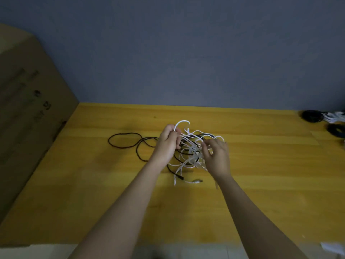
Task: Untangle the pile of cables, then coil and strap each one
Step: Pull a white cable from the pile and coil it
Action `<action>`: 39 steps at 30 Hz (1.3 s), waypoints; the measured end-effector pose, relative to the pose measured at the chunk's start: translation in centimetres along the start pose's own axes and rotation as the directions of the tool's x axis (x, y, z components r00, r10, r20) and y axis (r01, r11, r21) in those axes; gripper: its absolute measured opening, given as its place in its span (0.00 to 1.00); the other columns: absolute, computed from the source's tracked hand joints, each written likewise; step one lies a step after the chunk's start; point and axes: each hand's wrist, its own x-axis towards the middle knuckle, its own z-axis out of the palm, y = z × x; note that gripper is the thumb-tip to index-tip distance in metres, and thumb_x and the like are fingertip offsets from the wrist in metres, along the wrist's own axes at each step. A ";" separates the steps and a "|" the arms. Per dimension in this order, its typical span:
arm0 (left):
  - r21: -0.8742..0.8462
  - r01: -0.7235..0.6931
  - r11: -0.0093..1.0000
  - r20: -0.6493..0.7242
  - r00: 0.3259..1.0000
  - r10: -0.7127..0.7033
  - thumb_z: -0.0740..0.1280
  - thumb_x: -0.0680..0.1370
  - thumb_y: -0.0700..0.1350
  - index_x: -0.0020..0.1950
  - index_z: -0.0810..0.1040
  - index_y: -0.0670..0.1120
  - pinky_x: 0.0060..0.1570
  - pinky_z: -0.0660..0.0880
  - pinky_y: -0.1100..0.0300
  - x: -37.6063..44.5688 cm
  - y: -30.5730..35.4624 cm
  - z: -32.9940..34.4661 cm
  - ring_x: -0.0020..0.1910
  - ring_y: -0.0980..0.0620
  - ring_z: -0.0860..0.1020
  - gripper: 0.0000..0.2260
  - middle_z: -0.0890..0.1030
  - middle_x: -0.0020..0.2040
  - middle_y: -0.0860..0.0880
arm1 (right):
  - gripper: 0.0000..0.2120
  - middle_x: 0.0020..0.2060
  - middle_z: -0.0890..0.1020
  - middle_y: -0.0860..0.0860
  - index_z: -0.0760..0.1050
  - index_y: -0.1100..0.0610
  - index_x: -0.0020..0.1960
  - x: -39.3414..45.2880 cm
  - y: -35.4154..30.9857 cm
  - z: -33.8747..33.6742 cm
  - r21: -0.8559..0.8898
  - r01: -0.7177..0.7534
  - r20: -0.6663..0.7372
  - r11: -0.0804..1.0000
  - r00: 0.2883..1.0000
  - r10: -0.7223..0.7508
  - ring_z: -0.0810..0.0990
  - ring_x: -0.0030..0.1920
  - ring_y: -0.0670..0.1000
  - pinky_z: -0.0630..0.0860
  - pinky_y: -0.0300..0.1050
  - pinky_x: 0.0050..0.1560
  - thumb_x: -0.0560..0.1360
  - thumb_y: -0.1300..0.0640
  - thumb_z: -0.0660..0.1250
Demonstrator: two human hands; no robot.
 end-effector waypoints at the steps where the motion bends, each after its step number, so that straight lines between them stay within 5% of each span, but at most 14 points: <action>1: -0.008 -0.043 0.999 0.016 0.999 0.043 0.52 0.83 0.38 0.42 0.69 0.47 0.33 0.69 0.62 0.5 -0.9 0.7 0.27 0.57 0.66 0.13 0.67 0.30 0.51 | 0.05 0.40 0.81 0.54 0.81 0.60 0.44 -0.2 0.9 0.7 -0.031 0.033 -0.012 0.999 0.999 -0.033 0.78 0.43 0.59 0.70 0.56 0.53 0.76 0.59 0.68; 8: -0.246 -0.266 0.932 0.042 0.958 0.284 0.53 0.84 0.41 0.42 0.68 0.44 0.31 0.73 0.67 0.0 -4.5 5.0 0.25 0.55 0.75 0.12 0.78 0.25 0.50 | 0.05 0.42 0.83 0.53 0.82 0.57 0.46 -1.7 6.1 2.2 -0.303 0.126 -0.116 0.945 0.979 -0.167 0.76 0.49 0.60 0.65 0.64 0.64 0.76 0.57 0.68; 12: -0.400 -0.298 0.867 0.055 0.936 0.347 0.51 0.85 0.44 0.46 0.65 0.45 0.34 0.77 0.62 -3.5 -3.4 6.2 0.33 0.52 0.82 0.08 0.85 0.38 0.47 | 0.03 0.40 0.81 0.55 0.82 0.60 0.44 -5.1 6.0 -0.6 -0.361 0.353 -0.020 0.863 0.923 -0.385 0.76 0.43 0.61 0.73 0.53 0.44 0.73 0.60 0.72; 16: -0.472 -0.300 0.829 0.006 0.939 0.344 0.49 0.85 0.44 0.47 0.62 0.47 0.40 0.79 0.61 -7.8 -1.2 7.2 0.47 0.49 0.83 0.08 0.80 0.57 0.40 | 0.04 0.46 0.79 0.56 0.80 0.62 0.47 -9.4 4.1 -3.8 -0.259 0.431 0.126 0.864 0.902 -0.412 0.77 0.47 0.59 0.71 0.50 0.41 0.75 0.62 0.68; 19: -0.358 -0.371 0.857 -0.031 0.922 0.386 0.48 0.85 0.44 0.48 0.62 0.48 0.56 0.73 0.59 -9.8 0.3 7.4 0.60 0.50 0.76 0.08 0.73 0.68 0.42 | 0.04 0.45 0.79 0.57 0.76 0.62 0.48 -11.4 2.7 -5.6 -0.205 0.480 0.206 0.853 0.873 -0.442 0.78 0.44 0.60 0.69 0.51 0.41 0.76 0.62 0.64; 22: -0.073 -0.519 0.852 -0.038 0.855 0.517 0.51 0.83 0.50 0.51 0.62 0.45 0.48 0.67 0.64 -11.1 1.1 6.9 0.39 0.64 0.71 0.09 0.73 0.66 0.47 | 0.04 0.42 0.80 0.57 0.72 0.61 0.48 -12.4 1.5 -7.2 -0.133 0.409 0.113 0.903 0.911 -0.396 0.77 0.40 0.61 0.72 0.54 0.38 0.78 0.60 0.62; 24: 0.120 -0.616 0.779 0.034 0.787 0.616 0.52 0.84 0.48 0.50 0.62 0.45 0.41 0.65 0.62 -11.8 1.6 6.5 0.36 0.62 0.72 0.08 0.70 0.71 0.49 | 0.03 0.41 0.80 0.57 0.71 0.60 0.48 -12.2 0.5 -8.6 -0.084 0.351 0.047 0.932 0.936 -0.348 0.77 0.39 0.61 0.72 0.55 0.39 0.79 0.59 0.62; 27: 0.270 -0.700 0.661 0.142 0.708 0.692 0.52 0.84 0.45 0.51 0.64 0.42 0.55 0.65 0.65 -12.3 2.9 6.1 0.67 0.55 0.70 0.07 0.65 0.75 0.49 | 0.03 0.40 0.80 0.55 0.71 0.58 0.46 -11.4 -1.3 -10.9 -0.011 0.367 -0.038 0.930 0.929 -0.367 0.77 0.40 0.57 0.75 0.55 0.41 0.78 0.60 0.62; 29: 0.438 -0.686 0.581 0.202 0.705 0.680 0.52 0.84 0.46 0.54 0.66 0.42 0.55 0.69 0.57 -12.3 4.0 5.7 0.67 0.46 0.72 0.08 0.72 0.70 0.46 | 0.03 0.39 0.78 0.53 0.71 0.58 0.46 -11.0 -2.2 -12.1 -0.020 0.425 -0.096 0.905 0.900 -0.425 0.75 0.41 0.54 0.73 0.53 0.41 0.78 0.60 0.62; 32: 0.683 -0.611 0.400 0.283 0.727 0.625 0.52 0.84 0.49 0.54 0.66 0.45 0.39 0.66 0.53 -12.1 5.1 5.6 0.48 0.39 0.77 0.09 0.77 0.48 0.44 | 0.05 0.39 0.75 0.50 0.71 0.58 0.46 -10.4 -2.8 -13.4 -0.188 0.489 -0.178 0.852 0.836 -0.519 0.72 0.43 0.51 0.62 0.45 0.36 0.79 0.57 0.61; 35: 0.664 -0.620 0.418 0.331 0.745 0.579 0.53 0.83 0.50 0.52 0.68 0.43 0.41 0.70 0.50 -12.2 5.4 6.0 0.46 0.37 0.77 0.11 0.79 0.47 0.38 | 0.08 0.45 0.75 0.54 0.73 0.60 0.51 -9.3 -2.5 -13.9 -0.339 0.418 -0.163 0.843 0.856 -0.490 0.71 0.49 0.54 0.67 0.48 0.40 0.81 0.55 0.59; 39: 0.706 -0.619 0.345 0.421 0.758 0.498 0.60 0.80 0.57 0.49 0.71 0.45 0.45 0.72 0.50 -11.3 4.8 6.6 0.49 0.43 0.77 0.15 0.80 0.50 0.43 | 0.11 0.52 0.73 0.55 0.72 0.58 0.56 -7.4 -1.2 -12.8 -0.428 0.328 -0.110 0.842 0.906 -0.409 0.71 0.54 0.56 0.70 0.50 0.41 0.81 0.52 0.59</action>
